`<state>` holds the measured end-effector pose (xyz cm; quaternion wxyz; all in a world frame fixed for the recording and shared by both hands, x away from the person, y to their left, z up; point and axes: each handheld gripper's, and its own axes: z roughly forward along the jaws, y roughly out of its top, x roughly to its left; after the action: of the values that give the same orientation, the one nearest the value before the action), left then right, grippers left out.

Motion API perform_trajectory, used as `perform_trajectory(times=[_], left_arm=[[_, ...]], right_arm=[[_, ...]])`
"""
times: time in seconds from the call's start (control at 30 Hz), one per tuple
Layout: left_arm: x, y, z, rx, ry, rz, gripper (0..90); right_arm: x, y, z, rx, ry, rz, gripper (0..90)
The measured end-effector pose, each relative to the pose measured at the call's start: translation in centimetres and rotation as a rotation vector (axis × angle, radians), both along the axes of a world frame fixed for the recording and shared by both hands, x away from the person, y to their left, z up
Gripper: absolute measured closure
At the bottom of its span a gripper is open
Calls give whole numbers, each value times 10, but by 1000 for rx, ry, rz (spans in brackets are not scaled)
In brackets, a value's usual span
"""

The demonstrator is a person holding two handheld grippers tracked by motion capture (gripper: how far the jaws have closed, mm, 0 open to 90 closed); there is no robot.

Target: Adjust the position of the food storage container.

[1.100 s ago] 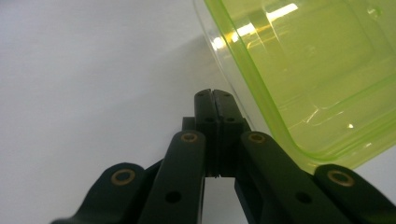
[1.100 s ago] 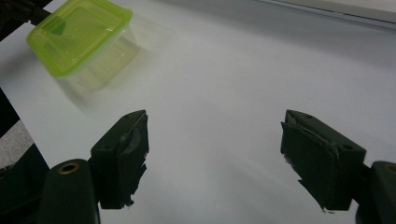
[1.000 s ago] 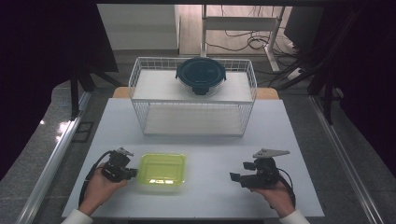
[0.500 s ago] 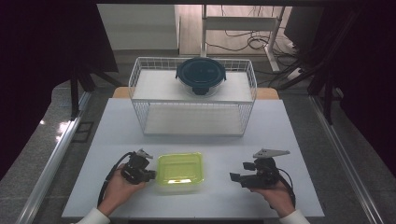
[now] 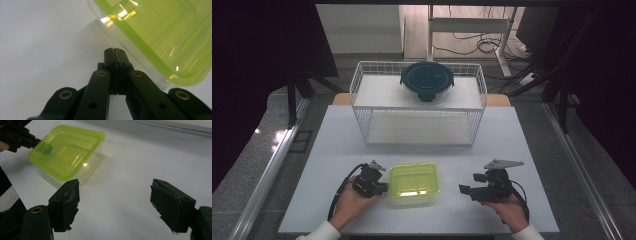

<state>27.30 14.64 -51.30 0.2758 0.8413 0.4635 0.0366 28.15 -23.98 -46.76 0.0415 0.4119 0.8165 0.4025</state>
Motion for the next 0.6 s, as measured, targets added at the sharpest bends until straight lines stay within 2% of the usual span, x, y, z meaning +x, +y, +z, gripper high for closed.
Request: perform_trajectory(times=[0.07,0.23,0.3,0.33,0.37,0.43,0.5,0.6], left_arm=[[-6,14,8,-7,-42,35,900],[-20,47,37,-113,-120,136,900],[-24,53,43,-140,-140,150,878],[-26,55,45,-159,-153,163,841],[-26,56,46,-170,-165,184,760],[-27,56,50,-197,-183,221,543],[-27,53,51,-250,-162,217,439],[-27,43,48,-286,-128,188,320]], right_arm=[[0,-1,0,12,-2,-4,229],[-1,0,1,15,-5,-5,229],[0,1,0,10,-2,-2,229],[0,2,0,9,-1,-1,230],[0,3,-1,6,0,2,229],[0,4,-2,3,-1,5,229],[0,4,-2,4,-6,6,229],[0,5,-3,18,-1,10,229]])
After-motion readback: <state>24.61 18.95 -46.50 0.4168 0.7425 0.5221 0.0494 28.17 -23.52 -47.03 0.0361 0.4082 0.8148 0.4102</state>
